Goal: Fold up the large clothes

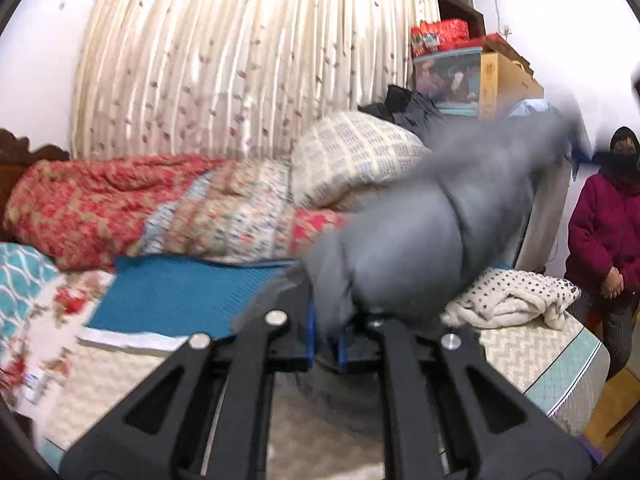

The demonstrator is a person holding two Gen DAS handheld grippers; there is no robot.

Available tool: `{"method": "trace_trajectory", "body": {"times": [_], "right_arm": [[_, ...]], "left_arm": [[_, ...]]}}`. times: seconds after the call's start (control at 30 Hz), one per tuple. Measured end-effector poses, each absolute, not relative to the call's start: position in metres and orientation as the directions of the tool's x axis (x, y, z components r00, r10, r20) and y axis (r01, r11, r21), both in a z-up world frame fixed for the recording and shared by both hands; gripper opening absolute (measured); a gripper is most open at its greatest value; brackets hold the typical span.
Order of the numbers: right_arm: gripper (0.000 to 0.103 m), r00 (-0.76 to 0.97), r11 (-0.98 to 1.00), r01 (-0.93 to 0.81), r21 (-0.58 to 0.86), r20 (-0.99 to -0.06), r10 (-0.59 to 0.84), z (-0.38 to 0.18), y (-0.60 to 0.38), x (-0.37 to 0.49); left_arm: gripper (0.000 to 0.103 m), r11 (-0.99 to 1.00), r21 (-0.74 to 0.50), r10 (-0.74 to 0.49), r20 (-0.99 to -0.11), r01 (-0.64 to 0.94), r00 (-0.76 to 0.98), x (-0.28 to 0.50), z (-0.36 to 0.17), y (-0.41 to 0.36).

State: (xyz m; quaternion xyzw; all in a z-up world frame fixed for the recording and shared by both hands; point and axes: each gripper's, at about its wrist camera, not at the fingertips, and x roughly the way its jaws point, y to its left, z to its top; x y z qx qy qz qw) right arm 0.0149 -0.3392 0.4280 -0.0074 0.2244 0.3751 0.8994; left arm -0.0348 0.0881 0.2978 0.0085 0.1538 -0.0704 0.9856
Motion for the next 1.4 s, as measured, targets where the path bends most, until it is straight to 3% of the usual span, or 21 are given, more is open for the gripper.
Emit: {"method": "trace_trajectory", "body": {"times": [0.03, 0.17, 0.37, 0.47, 0.67, 0.87, 0.97, 1.03, 1.07, 1.1, 1.17, 1.27, 1.33, 1.4], "right_arm": [[0.089, 0.652, 0.743, -0.655, 0.138, -0.394, 0.648, 0.417, -0.344, 0.013], [0.093, 0.677, 0.763, -0.637, 0.11, -0.394, 0.622, 0.372, -0.331, 0.001], [0.094, 0.575, 0.69, -0.688, 0.224, -0.413, 0.707, 0.294, -0.307, -0.044], [0.094, 0.547, 0.678, -0.689, 0.258, -0.428, 0.719, 0.275, -0.293, -0.055], [0.093, 0.533, 0.643, -0.704, 0.303, -0.373, 0.76, 0.302, -0.266, -0.039], [0.094, 0.485, 0.518, -0.74, 0.43, -0.193, 0.853, 0.341, -0.301, -0.037], [0.093, 0.495, 0.525, -0.734, 0.431, -0.189, 0.848, 0.352, -0.3, -0.029], [0.079, 0.467, 0.531, -0.71, 0.463, -0.254, 0.847, 0.358, -0.279, -0.007], [0.036, 0.435, 0.512, -0.716, 0.474, -0.271, 0.859, 0.359, -0.27, 0.0], [0.02, 0.41, 0.508, -0.715, 0.481, -0.3, 0.861, 0.363, -0.262, 0.009], [0.018, 0.492, 0.578, -0.665, 0.472, -0.305, 0.815, 0.382, -0.27, 0.021], [0.017, 0.629, 0.627, -0.641, 0.442, -0.165, 0.76, 0.445, -0.319, 0.02], [0.017, 0.704, 0.677, -0.659, 0.328, -0.047, 0.709, 0.506, -0.345, -0.008], [0.017, 0.738, 0.708, -0.66, 0.253, 0.042, 0.673, 0.554, -0.365, -0.037]], "left_arm": [[0.007, 0.989, 0.004, -0.139, -0.3, 0.147, 0.944, -0.042, 0.305, 0.095], [0.007, 0.984, 0.082, -0.129, -0.284, 0.158, 0.95, -0.078, 0.331, 0.108], [0.007, 0.983, -0.027, -0.176, -0.374, 0.179, 0.911, -0.092, 0.371, 0.138], [0.007, 0.968, -0.082, -0.249, -0.362, 0.236, 0.898, -0.097, 0.394, 0.146], [0.007, 0.962, 0.015, -0.255, -0.298, 0.272, 0.92, -0.128, 0.429, 0.131], [0.007, 0.958, 0.064, -0.252, -0.271, 0.278, 0.929, -0.152, 0.459, 0.131], [0.007, 0.949, 0.097, -0.266, -0.261, 0.3, 0.928, -0.16, 0.468, 0.127], [0.007, 0.947, 0.107, -0.267, -0.26, 0.302, 0.928, -0.162, 0.471, 0.125], [0.007, 0.948, 0.102, -0.267, -0.263, 0.302, 0.927, -0.162, 0.471, 0.126], [0.007, 0.95, 0.093, -0.265, -0.269, 0.299, 0.926, -0.162, 0.471, 0.129], [0.007, 0.954, 0.076, -0.26, -0.275, 0.291, 0.926, -0.161, 0.472, 0.138], [0.008, 0.945, 0.029, -0.305, -0.278, 0.326, 0.911, -0.163, 0.476, 0.157], [0.009, 0.934, 0.019, -0.339, -0.276, 0.358, 0.899, -0.163, 0.481, 0.163], [0.019, 0.928, 0.01, -0.357, -0.275, 0.374, 0.893, -0.157, 0.485, 0.161]]}}
